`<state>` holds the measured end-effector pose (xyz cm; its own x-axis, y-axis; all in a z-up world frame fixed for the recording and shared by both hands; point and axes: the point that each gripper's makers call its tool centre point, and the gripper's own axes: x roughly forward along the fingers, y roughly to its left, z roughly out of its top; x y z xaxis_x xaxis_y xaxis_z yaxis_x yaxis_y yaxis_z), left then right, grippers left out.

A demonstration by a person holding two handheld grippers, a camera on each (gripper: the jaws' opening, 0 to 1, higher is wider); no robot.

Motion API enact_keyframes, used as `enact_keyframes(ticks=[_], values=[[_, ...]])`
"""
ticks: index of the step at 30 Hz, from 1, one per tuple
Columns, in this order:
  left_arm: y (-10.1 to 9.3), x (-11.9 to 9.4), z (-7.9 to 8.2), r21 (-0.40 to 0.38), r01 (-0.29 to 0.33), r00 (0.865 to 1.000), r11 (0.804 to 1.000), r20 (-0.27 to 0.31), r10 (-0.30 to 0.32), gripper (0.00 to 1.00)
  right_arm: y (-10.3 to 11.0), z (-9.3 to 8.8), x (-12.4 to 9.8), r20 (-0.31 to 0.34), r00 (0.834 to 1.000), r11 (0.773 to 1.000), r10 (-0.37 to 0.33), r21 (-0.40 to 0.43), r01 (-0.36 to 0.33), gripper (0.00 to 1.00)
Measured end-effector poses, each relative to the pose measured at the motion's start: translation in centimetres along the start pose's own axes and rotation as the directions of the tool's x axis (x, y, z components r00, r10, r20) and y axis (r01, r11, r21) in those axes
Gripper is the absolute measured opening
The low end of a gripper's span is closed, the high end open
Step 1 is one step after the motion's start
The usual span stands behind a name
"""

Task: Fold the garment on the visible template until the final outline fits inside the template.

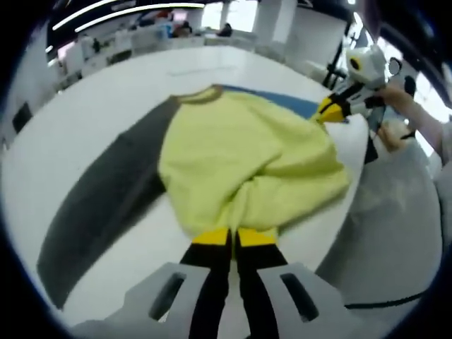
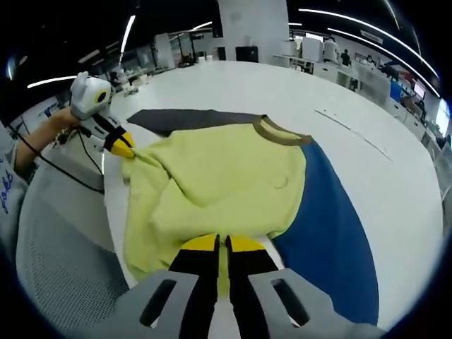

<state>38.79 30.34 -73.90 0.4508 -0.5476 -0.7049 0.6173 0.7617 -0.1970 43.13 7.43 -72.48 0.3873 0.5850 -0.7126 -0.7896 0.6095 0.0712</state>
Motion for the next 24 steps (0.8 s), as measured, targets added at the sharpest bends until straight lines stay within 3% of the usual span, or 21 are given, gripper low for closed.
enact_keyframes(ticks=[15,24], values=[[2.1,-0.7,3.9,0.041,-0.017,0.997,0.999,0.081,0.014,0.00,-2.5,3.1,-0.9,0.057,0.997,0.998,-0.057,-0.025,0.059,0.05],[4.8,-0.5,6.0,0.039,-0.061,0.991,0.997,0.122,0.056,0.00,-5.3,3.7,-0.8,0.042,0.992,0.992,-0.118,-0.049,0.120,0.04]])
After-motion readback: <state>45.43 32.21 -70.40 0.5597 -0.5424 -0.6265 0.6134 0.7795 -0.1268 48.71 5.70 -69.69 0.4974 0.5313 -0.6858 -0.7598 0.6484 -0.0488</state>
